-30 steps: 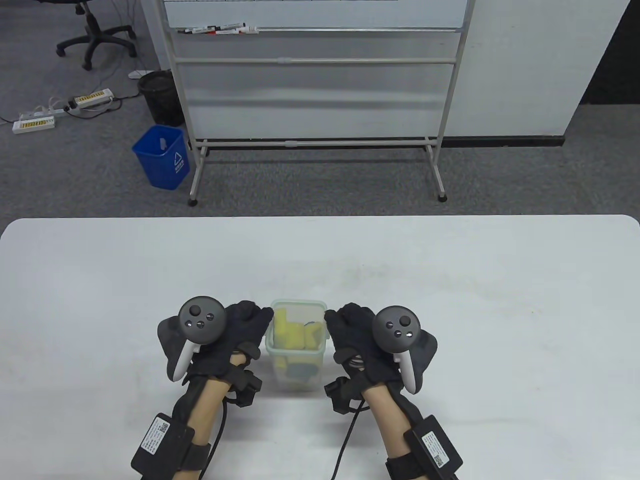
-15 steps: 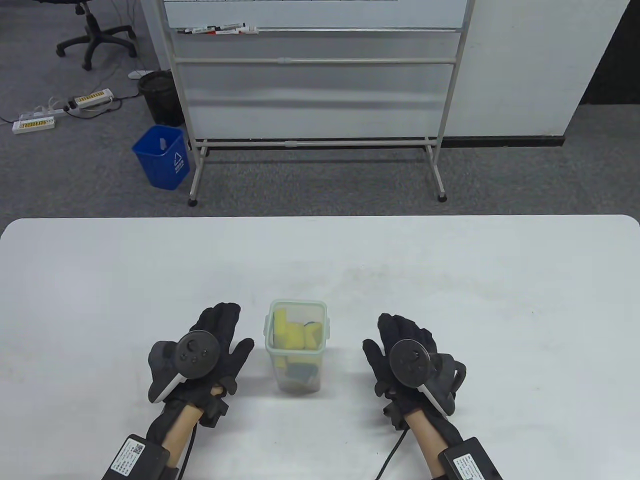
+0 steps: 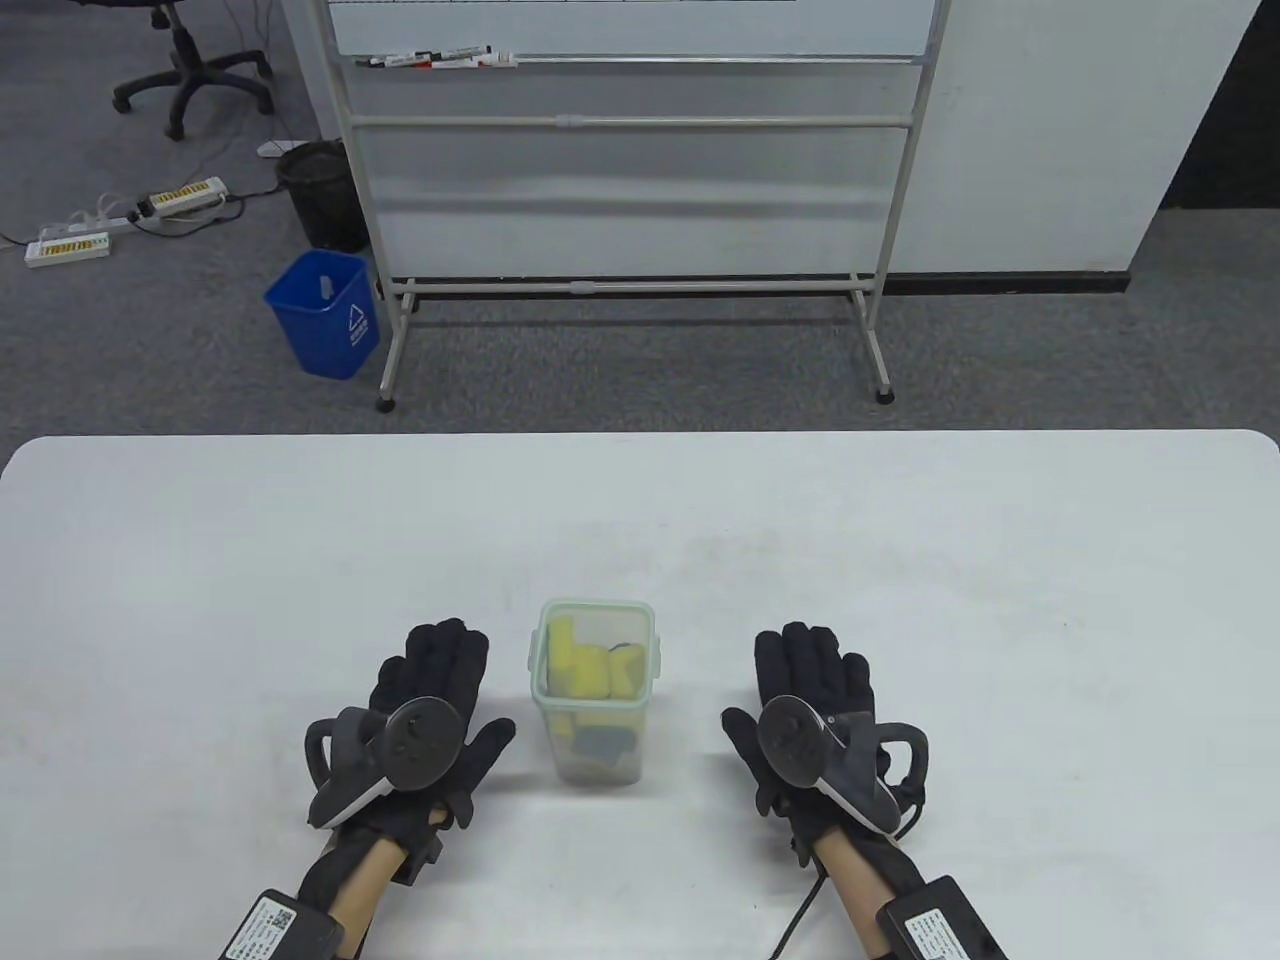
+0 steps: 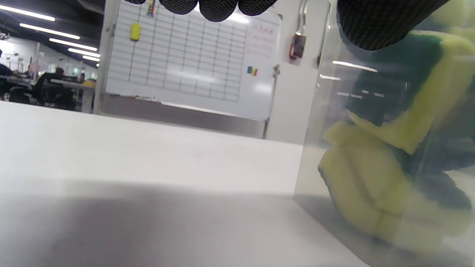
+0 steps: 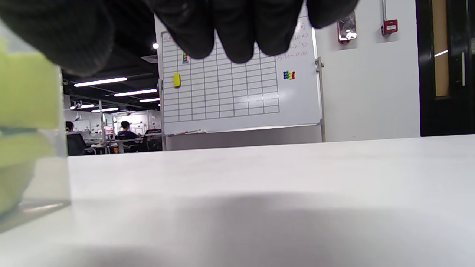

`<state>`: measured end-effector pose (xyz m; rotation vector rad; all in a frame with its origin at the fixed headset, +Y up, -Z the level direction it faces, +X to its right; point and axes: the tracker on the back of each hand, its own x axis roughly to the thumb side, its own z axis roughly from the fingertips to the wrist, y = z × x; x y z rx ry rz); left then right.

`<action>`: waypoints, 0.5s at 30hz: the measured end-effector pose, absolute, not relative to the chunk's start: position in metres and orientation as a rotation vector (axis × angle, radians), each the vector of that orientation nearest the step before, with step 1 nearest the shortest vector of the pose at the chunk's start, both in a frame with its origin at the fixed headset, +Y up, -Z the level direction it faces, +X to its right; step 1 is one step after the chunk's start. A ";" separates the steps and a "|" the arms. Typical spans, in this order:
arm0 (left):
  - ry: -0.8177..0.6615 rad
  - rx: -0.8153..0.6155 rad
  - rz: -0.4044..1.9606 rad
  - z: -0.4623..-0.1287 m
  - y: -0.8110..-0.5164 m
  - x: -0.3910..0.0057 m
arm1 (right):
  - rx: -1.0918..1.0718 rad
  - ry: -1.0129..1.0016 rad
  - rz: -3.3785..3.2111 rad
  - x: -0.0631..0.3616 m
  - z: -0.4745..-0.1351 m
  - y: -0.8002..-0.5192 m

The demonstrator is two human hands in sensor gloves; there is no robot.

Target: Squeeze sponges into plastic airtight container

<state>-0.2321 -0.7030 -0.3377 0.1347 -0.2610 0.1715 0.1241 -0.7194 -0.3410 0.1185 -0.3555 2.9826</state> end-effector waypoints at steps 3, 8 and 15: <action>-0.261 0.132 0.155 -0.338 -0.705 -0.231 | 0.118 -0.333 3.016 0.122 -0.341 -0.720; -0.250 0.141 0.132 -0.337 -0.707 -0.231 | 0.112 -0.325 3.017 0.123 -0.343 -0.720; -0.244 0.135 0.127 -0.336 -0.707 -0.231 | 0.116 -0.315 3.042 0.121 -0.342 -0.721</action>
